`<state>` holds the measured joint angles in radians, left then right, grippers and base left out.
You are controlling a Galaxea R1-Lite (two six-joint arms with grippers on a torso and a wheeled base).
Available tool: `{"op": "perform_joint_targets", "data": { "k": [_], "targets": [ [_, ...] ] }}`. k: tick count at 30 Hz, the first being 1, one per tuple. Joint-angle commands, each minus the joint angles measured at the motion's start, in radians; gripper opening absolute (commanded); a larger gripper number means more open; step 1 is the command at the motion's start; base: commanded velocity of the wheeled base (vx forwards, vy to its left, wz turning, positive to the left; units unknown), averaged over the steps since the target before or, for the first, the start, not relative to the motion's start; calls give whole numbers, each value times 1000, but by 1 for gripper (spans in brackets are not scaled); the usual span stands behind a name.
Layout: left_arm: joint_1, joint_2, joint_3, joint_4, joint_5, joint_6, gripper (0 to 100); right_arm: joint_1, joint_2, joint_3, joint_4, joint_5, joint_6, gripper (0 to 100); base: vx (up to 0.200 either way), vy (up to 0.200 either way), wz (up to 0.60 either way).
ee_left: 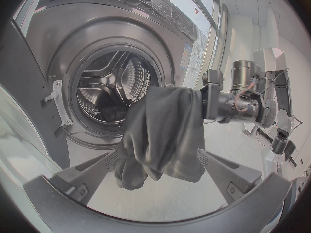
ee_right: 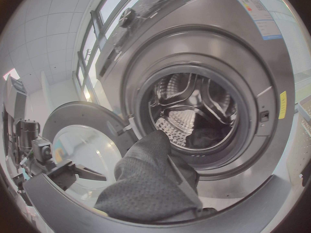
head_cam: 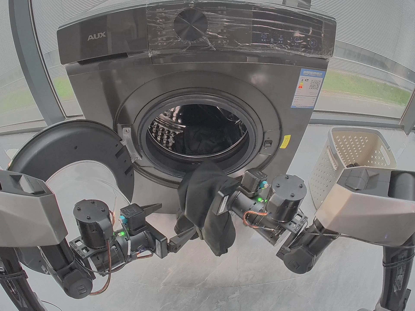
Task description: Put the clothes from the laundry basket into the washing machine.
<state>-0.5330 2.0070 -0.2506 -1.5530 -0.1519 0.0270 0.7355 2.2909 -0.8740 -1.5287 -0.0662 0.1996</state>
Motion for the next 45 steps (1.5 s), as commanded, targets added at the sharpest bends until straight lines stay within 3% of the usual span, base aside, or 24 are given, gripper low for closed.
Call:
{"op": "perform_joint_targets", "data": {
  "k": [1,7,10,11,12,36,37,45],
  "targets": [
    [-1,16,-6,-7,0,-1,100,51,4,1,-2,2,0,0,0,0,0],
    [-2,38,-13,-7,0,-4,100,105,10,3,-7,-1,1,0,0,0,0],
    [8,55,-36,-9,-1,-19,100,110,9,4,-8,-1,3,0,0,0,0],
    [2,61,-56,-7,-6,-59,100,108,9,15,-13,-1,4,0,0,0,0],
    [1,70,-62,-7,-6,-70,100,110,6,23,-18,-1,4,0,0,0,0],
    [22,257,-292,-9,-8,-75,100,131,-16,49,-19,-7,11,0,0,0,0],
    [22,256,-294,-9,-8,-75,0,131,-16,49,-19,-9,12,0,0,0,0],
    [30,242,-300,-12,-6,-78,0,116,-19,75,-19,-15,14,0,0,0,0]
  ]
}}
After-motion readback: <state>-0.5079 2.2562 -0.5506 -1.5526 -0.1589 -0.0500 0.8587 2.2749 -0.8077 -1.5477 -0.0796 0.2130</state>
